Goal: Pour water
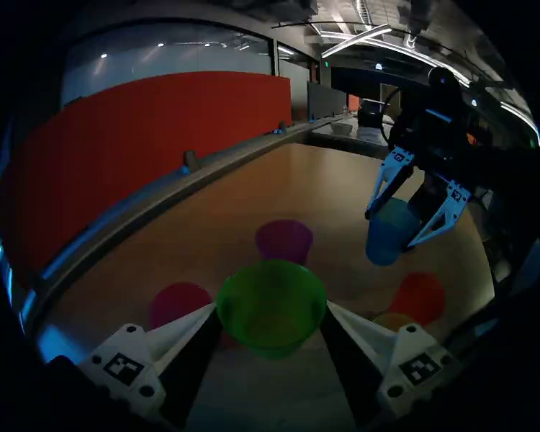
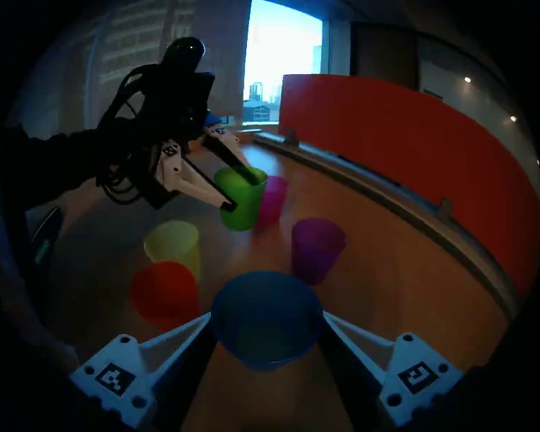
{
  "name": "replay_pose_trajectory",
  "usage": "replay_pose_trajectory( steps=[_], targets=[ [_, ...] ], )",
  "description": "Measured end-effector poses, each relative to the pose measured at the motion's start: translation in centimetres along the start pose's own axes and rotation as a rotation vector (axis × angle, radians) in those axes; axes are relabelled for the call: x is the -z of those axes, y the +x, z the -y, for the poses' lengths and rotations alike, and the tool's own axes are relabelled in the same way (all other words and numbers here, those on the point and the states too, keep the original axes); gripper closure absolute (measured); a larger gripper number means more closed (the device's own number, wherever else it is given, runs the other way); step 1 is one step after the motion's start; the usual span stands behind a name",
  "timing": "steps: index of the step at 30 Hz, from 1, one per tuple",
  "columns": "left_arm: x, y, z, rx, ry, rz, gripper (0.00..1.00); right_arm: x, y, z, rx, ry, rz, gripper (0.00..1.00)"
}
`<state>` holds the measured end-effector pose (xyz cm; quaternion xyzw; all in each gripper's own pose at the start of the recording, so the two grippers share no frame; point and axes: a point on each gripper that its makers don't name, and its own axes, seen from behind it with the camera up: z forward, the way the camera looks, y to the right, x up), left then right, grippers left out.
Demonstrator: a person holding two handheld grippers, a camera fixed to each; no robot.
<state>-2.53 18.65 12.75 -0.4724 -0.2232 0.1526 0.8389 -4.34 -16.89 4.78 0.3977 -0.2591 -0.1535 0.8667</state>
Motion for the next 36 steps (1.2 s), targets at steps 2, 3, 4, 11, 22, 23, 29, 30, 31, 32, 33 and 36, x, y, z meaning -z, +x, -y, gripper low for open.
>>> replay_pose_trajectory(
  steps=[2, 3, 4, 11, 22, 23, 29, 30, 31, 32, 33, 36],
  targets=[
    [0.6, 0.5, -0.1, -0.003, 0.008, -0.012, 0.13, 0.6, 0.7, -0.1, 0.003, -0.008, -0.010, 0.09],
    [0.9, 0.8, -0.2, -0.005, 0.012, -0.018, 0.13, 0.9, 1.0, -0.2, 0.005, -0.013, -0.016, 0.09],
    [1.2, 1.1, -0.3, -0.007, 0.017, -0.024, 0.13, 1.1, 1.4, -0.1, 0.006, -0.016, -0.022, 0.09],
    [3.7, 3.6, -0.9, -0.010, 0.051, -0.086, 0.13, 2.9, 4.0, 0.3, 0.010, -0.029, -0.067, 0.09],
    [8.7, 8.2, -1.5, 0.021, 0.099, -0.230, 0.13, 5.8, 8.6, 1.1, 0.008, -0.050, -0.166, 0.09],
    [9.0, 8.5, -1.6, 0.025, 0.102, -0.243, 0.13, 6.0, 8.9, 1.2, 0.006, -0.051, -0.176, 0.09],
    [11.0, 10.1, -2.1, 0.037, 0.121, -0.305, 0.13, 7.0, 11.0, 1.4, 0.006, -0.058, -0.228, 0.09],
    [11.3, 10.4, -2.3, 0.038, 0.123, -0.316, 0.13, 7.1, 11.4, 1.4, 0.008, -0.061, -0.238, 0.09],
    [11.6, 10.7, -2.4, 0.041, 0.124, -0.329, 0.13, 7.2, 11.7, 1.4, 0.009, -0.063, -0.249, 0.09],
    [11.8, 11.0, -2.5, 0.045, 0.124, -0.342, 0.13, 7.4, 12.0, 1.4, 0.010, -0.066, -0.260, 0.09],
    [12.1, 11.4, -2.6, 0.049, 0.125, -0.356, 0.13, 7.5, 12.4, 1.4, 0.011, -0.069, -0.273, 0.09],
    [12.8, 12.2, -2.7, 0.070, 0.121, -0.396, 0.13, 7.9, 13.4, 1.4, 0.005, -0.074, -0.309, 0.09]
  ],
)
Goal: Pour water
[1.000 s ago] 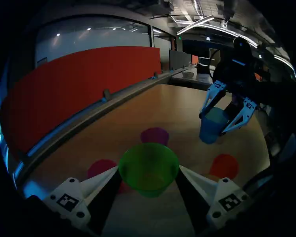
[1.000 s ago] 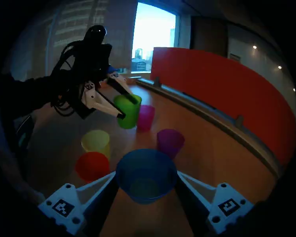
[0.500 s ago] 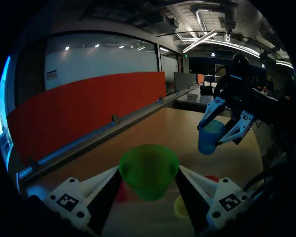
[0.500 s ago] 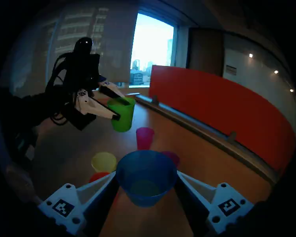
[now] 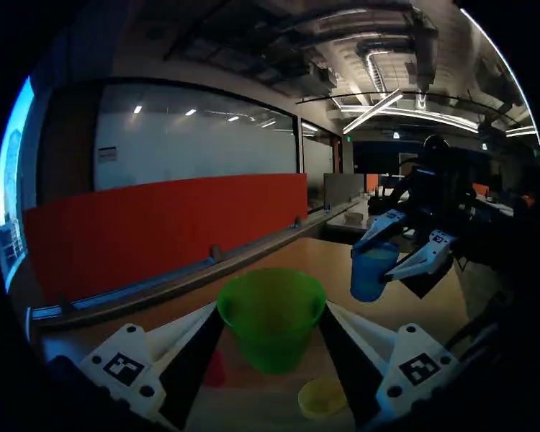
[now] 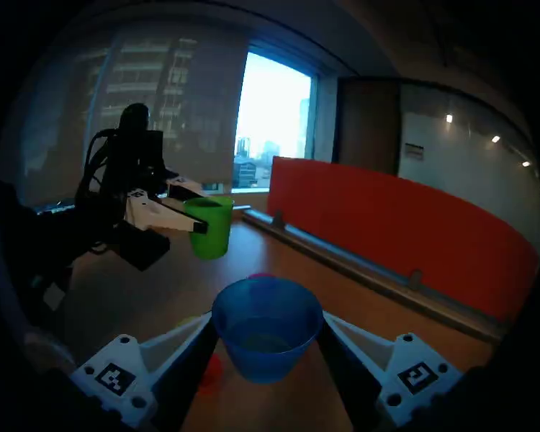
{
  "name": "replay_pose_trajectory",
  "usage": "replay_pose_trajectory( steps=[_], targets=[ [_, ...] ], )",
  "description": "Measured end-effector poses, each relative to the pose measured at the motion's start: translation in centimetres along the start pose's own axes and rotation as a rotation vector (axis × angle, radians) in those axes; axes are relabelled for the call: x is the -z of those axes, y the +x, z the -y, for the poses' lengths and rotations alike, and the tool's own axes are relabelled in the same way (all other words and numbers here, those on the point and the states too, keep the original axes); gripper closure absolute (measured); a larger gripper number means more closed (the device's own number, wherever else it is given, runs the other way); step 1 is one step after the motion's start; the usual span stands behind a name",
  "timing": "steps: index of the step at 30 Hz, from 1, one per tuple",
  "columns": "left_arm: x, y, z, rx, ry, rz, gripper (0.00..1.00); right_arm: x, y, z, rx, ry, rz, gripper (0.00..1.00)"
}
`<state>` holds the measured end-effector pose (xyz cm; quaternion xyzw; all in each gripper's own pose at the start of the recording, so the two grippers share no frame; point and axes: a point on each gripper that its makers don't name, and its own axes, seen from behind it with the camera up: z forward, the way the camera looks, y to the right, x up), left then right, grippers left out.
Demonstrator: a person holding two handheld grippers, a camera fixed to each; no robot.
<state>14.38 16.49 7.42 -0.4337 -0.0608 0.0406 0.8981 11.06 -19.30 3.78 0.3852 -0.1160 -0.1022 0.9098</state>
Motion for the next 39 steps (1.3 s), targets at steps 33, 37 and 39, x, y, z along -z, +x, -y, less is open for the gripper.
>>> replay_pose_trajectory(
  steps=[33, 37, 39],
  targets=[
    [1.5, 1.7, 0.0, 0.025, -0.002, -0.080, 0.13, -0.4, 3.9, 0.0, -0.025, -0.022, -0.162, 0.09],
    [1.8, 1.6, -0.2, 0.020, -0.005, -0.079, 0.13, -0.4, 4.4, 0.0, -0.022, -0.021, -0.165, 0.09],
    [1.8, 1.4, -0.4, 0.017, -0.007, -0.078, 0.13, -0.5, 4.7, 0.0, -0.022, -0.020, -0.166, 0.09]
  ],
)
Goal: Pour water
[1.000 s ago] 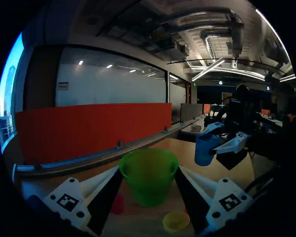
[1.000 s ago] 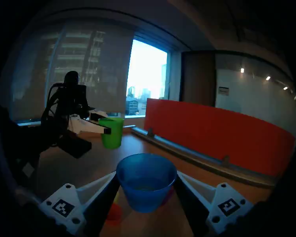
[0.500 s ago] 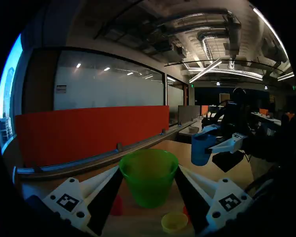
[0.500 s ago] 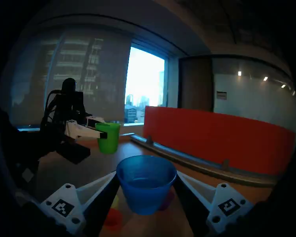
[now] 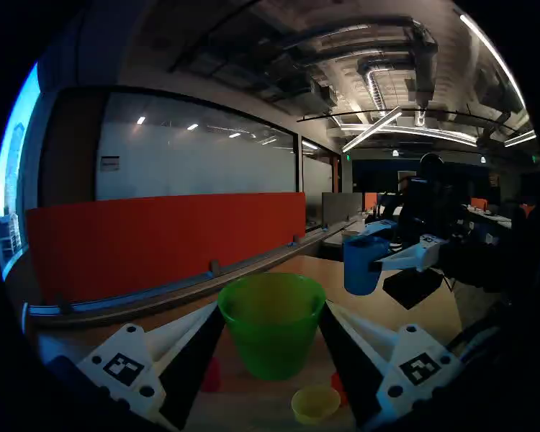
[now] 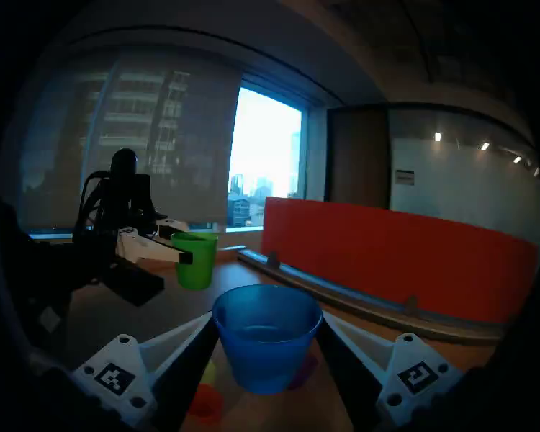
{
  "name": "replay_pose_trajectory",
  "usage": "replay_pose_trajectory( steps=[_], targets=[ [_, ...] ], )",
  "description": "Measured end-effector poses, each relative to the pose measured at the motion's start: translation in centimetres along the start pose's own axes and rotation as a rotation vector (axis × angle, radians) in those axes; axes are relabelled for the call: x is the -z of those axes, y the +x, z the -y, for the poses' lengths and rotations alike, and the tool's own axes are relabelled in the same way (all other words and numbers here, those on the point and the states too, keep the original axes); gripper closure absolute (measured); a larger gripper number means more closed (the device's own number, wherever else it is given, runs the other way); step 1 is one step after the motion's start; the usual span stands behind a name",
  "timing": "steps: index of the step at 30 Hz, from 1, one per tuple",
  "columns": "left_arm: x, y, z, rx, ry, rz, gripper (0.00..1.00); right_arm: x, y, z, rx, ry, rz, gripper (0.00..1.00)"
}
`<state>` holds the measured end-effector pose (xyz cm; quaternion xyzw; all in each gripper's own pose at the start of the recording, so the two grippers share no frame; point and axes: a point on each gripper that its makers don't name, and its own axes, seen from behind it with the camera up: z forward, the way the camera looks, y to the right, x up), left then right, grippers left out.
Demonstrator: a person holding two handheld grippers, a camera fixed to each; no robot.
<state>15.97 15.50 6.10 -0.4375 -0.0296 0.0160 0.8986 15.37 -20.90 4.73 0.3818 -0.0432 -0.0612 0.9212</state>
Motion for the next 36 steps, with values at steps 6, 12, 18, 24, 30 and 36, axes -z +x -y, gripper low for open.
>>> replay_pose_trajectory(
  steps=[6, 12, 18, 24, 30, 36],
  targets=[
    [0.3, -1.1, -0.5, -0.006, 0.000, 0.012, 0.13, -0.1, 1.1, -0.1, 0.006, 0.006, -0.001, 0.09],
    [0.5, -2.3, -1.1, 0.000, -0.007, 0.022, 0.13, -0.4, 2.5, 0.0, 0.032, 0.017, 0.002, 0.09],
    [0.7, -3.5, -1.1, 0.019, -0.007, 0.032, 0.13, -0.7, 3.9, 0.0, 0.075, 0.024, 0.000, 0.09],
    [0.7, -4.0, -1.9, 0.028, -0.026, 0.031, 0.13, -1.4, 5.1, 0.0, 0.119, 0.032, -0.003, 0.09],
    [0.8, -4.4, -2.6, 0.030, -0.049, 0.043, 0.13, -2.0, 5.8, 0.2, 0.173, 0.046, 0.000, 0.09],
    [0.9, -4.7, -3.9, 0.035, -0.094, 0.048, 0.13, -2.8, 6.1, 0.4, 0.224, 0.064, 0.002, 0.09]
  ],
)
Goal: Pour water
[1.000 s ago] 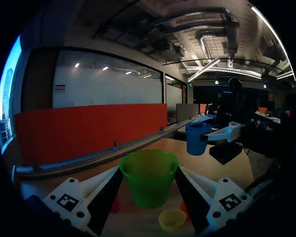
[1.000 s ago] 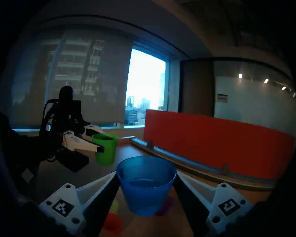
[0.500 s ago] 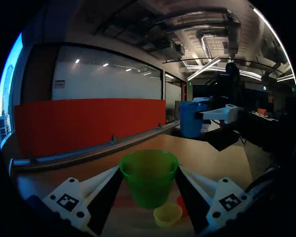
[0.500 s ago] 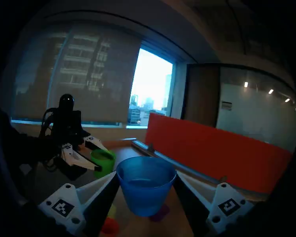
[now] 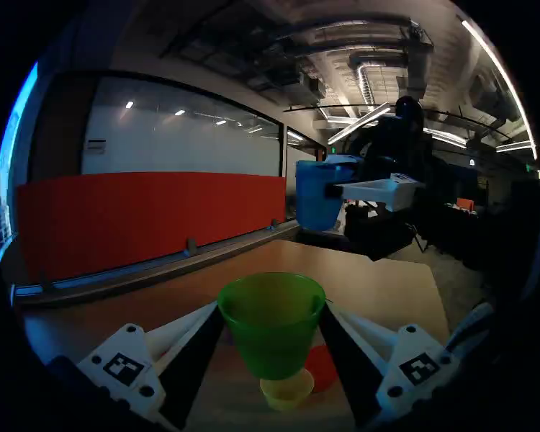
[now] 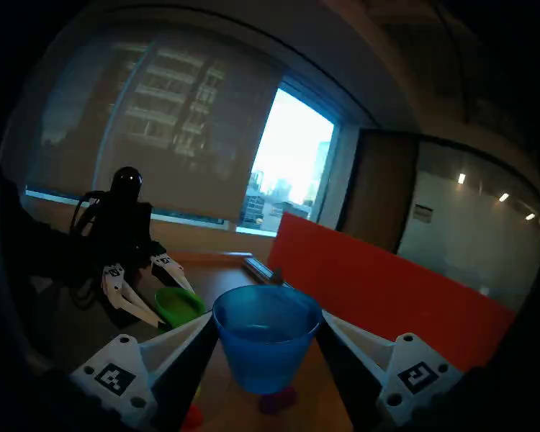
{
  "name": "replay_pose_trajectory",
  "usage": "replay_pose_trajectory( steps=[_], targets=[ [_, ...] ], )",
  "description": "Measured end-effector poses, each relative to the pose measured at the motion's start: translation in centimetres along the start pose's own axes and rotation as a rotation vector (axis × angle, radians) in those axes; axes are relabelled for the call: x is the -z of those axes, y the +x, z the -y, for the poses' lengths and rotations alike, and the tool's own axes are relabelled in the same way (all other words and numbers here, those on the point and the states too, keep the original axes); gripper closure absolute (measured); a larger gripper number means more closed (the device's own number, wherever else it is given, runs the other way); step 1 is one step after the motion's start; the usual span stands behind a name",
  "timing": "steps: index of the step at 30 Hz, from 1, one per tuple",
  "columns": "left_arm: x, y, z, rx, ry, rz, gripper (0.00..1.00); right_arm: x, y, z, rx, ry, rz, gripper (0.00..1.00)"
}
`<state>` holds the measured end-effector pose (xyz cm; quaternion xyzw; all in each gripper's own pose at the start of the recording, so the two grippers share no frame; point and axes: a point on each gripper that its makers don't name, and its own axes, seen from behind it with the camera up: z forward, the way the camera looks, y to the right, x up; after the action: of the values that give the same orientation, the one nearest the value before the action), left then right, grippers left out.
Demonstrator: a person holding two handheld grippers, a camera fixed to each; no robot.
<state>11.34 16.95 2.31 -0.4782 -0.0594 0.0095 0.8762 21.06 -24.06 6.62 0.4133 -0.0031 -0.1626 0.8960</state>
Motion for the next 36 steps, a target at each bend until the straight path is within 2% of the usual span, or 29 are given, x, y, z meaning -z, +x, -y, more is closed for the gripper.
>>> replay_pose_trajectory(
  steps=[6, 21, 27, 36],
  targets=[
    [-0.3, -0.3, -0.8, -0.003, -0.026, 0.003, 0.13, -0.8, 0.9, 0.3, 0.058, 0.014, -0.018, 0.09],
    [-0.8, -0.4, -3.0, -0.012, -0.080, -0.013, 0.13, -2.5, 3.1, 1.1, 0.246, 0.043, -0.046, 0.09],
    [-0.9, -0.5, -3.6, -0.014, -0.086, -0.017, 0.13, -3.4, 3.3, 1.3, 0.308, 0.047, -0.044, 0.09],
    [-1.1, -0.6, -4.1, -0.045, -0.086, -0.018, 0.13, -4.4, 3.3, 1.7, 0.413, 0.051, -0.032, 0.09]
  ],
)
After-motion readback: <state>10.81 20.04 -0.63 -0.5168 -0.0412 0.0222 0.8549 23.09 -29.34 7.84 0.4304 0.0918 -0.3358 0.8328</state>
